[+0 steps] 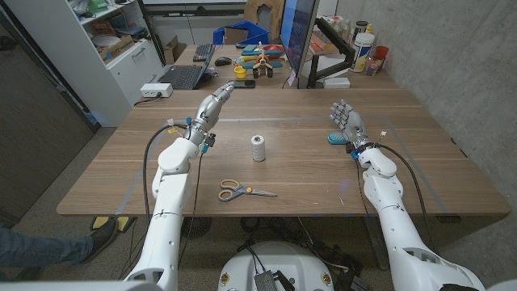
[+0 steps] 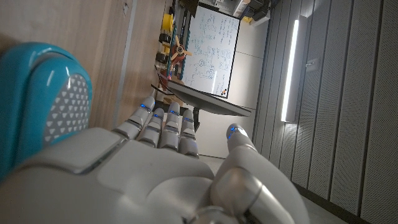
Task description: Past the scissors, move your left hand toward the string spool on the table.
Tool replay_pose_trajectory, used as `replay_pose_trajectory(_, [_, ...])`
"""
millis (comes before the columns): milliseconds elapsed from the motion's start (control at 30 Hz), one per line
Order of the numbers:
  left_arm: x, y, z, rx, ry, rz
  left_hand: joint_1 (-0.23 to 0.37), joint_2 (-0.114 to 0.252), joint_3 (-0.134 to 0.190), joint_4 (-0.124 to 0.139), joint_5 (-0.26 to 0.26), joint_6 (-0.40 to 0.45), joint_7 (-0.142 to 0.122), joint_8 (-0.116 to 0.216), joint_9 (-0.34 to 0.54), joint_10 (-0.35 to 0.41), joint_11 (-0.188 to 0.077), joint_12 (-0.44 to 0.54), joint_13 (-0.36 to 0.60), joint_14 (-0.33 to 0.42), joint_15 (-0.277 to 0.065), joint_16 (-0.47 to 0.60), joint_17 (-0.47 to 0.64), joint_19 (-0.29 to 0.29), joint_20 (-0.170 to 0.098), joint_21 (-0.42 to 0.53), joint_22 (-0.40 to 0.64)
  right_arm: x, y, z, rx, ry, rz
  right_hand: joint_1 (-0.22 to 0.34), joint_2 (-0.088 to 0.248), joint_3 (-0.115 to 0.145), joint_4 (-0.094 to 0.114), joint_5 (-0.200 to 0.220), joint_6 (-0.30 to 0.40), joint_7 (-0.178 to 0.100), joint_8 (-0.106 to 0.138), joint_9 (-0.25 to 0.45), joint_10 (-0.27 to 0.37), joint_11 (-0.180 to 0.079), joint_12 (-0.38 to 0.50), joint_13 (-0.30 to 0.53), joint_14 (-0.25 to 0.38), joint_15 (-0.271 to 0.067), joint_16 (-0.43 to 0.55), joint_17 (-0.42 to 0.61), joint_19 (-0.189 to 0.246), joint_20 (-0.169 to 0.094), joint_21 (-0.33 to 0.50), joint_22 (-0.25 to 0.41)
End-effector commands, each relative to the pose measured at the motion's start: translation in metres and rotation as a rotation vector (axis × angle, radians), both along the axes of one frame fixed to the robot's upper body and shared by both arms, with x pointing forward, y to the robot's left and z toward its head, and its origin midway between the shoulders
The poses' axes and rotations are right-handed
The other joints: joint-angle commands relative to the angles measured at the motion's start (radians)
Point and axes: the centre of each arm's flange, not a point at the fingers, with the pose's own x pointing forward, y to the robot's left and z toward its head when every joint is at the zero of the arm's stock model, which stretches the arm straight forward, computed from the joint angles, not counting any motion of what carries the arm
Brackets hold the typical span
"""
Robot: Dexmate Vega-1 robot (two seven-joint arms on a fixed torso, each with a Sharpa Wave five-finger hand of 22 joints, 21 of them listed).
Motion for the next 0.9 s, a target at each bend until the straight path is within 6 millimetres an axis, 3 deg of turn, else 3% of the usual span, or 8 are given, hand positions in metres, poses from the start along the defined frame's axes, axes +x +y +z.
replay_pose_trajectory(33, [-0.009, -0.004, 0.001, 0.057, -0.017, 0.051, 0.018, -0.002, 0.005, -0.011, -0.005, 0.009, 0.002, 0.001, 0.003, 0.010, 0.004, 0.003, 0.003, 0.007, 0.000, 0.001, 0.004, 0.006, 0.003, -0.001, 0.003, 0.002, 0.002, 0.003, 0.007, -0.009, 0.004, -0.002, 0.003, -0.001, -0.002, 0.004, 0.007, -0.001, 0.000, 0.004, 0.010, -0.001, 0.003, 0.005, 0.014, -0.001, -0.001, 0.004, 0.009, 0.000, -0.004, 0.002])
replay_pose_trajectory(900, [-0.029, -0.021, 0.005, 0.207, -0.062, 0.104, 0.047, -0.001, 0.011, -0.032, -0.023, 0.004, -0.003, -0.006, 0.003, -0.004, -0.001, -0.004, 0.003, -0.003, 0.000, -0.004, 0.005, -0.013, 0.018, -0.021, 0.006, 0.001, 0.000, 0.006, 0.017, -0.020, 0.003, -0.005, 0.003, -0.002, -0.002, 0.005, 0.008, -0.002, -0.001, 0.004, 0.014, -0.004, 0.003, 0.005, 0.018, -0.003, -0.002, 0.004, 0.012, 0.002, -0.013, 0.003])
